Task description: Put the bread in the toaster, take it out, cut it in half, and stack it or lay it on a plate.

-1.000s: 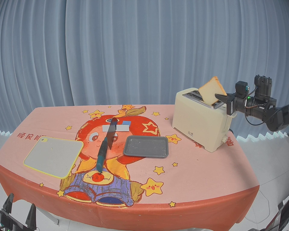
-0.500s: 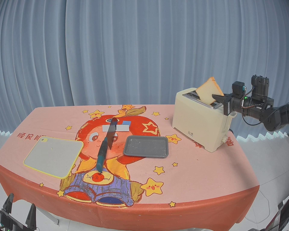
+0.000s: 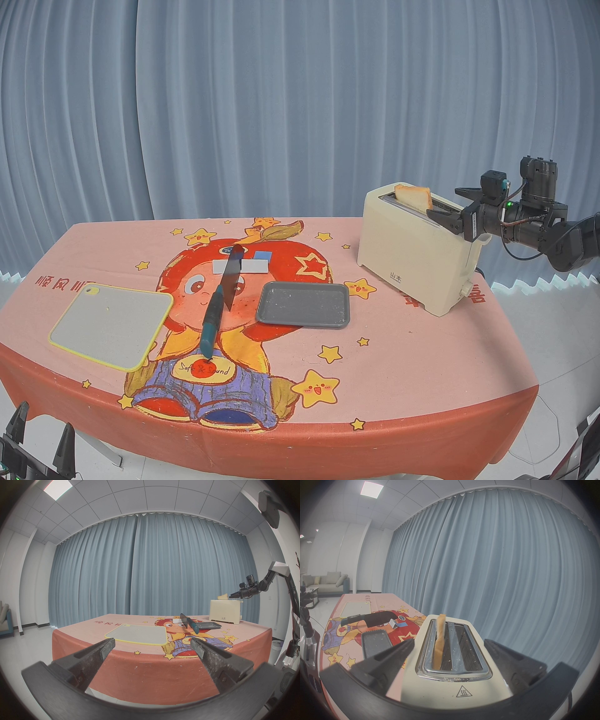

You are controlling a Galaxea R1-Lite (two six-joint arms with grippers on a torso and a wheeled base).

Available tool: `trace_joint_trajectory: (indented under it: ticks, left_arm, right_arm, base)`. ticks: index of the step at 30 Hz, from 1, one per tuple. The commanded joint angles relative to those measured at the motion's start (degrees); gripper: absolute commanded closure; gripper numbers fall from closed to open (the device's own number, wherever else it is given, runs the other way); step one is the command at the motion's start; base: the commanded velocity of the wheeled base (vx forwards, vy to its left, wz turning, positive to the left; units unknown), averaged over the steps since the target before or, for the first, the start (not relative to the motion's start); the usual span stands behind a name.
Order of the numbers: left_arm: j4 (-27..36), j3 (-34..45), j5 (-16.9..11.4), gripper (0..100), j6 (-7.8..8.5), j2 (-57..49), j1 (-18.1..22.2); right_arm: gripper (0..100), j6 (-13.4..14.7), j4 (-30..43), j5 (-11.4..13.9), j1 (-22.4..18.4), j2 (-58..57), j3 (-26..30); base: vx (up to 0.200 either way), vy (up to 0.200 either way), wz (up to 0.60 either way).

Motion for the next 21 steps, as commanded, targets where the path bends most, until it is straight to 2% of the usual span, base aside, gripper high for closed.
trace_joint_trajectory:
  ticks: [1, 18, 21]
  left_arm:
    - [-0.02, 1.01, 0.02, 0, -0.01, -0.31, 0.02]
    - [-0.02, 1.01, 0.02, 0, -0.01, -0.31, 0.02]
    - [-0.02, 1.01, 0.02, 0, -0.01, -0.31, 0.02]
  right_arm:
    - [0, -0.01, 0.1, -0.39, 0.14, -0.26, -0.44]
    - [0, 0.6, 0.1, -0.83, 1.28, -2.55, -0.79]
    - [0, 2.89, 0.01, -1.0, 1.46, -4.13, -0.35]
  base:
    - [0.0, 0.0, 0.0]
    - [0.0, 0.0, 0.0]
    - [0.0, 0.0, 0.0]
